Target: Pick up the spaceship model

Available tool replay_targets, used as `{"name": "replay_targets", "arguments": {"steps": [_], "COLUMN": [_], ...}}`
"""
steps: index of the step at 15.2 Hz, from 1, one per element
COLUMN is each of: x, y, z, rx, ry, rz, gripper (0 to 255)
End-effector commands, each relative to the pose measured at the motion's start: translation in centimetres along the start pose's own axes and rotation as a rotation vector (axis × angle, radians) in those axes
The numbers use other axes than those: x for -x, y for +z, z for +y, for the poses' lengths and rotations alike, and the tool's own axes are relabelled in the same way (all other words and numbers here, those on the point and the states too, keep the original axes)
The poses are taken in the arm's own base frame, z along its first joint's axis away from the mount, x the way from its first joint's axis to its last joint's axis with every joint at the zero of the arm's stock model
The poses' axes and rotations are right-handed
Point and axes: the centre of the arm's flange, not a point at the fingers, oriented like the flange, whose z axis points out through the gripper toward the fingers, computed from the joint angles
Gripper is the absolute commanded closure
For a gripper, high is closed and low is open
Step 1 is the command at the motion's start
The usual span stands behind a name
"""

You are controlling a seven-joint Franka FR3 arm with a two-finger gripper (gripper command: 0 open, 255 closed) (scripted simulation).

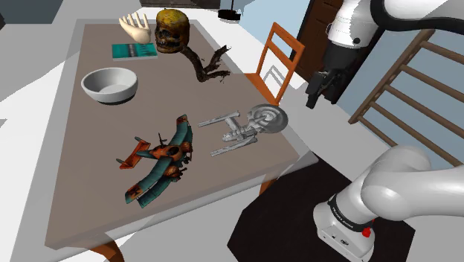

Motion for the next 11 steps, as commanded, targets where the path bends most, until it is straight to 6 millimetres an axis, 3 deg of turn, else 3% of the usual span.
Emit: {"name": "replay_targets", "arguments": {"steps": [1, 11], "x": [0.0, -8.7], "y": [0.0, 9.1], "z": [0.0, -5.1], "rx": [0.0, 0.106], "ry": [0.0, -0.64], "rz": [0.0, -0.026], "gripper": [0, 0]}}
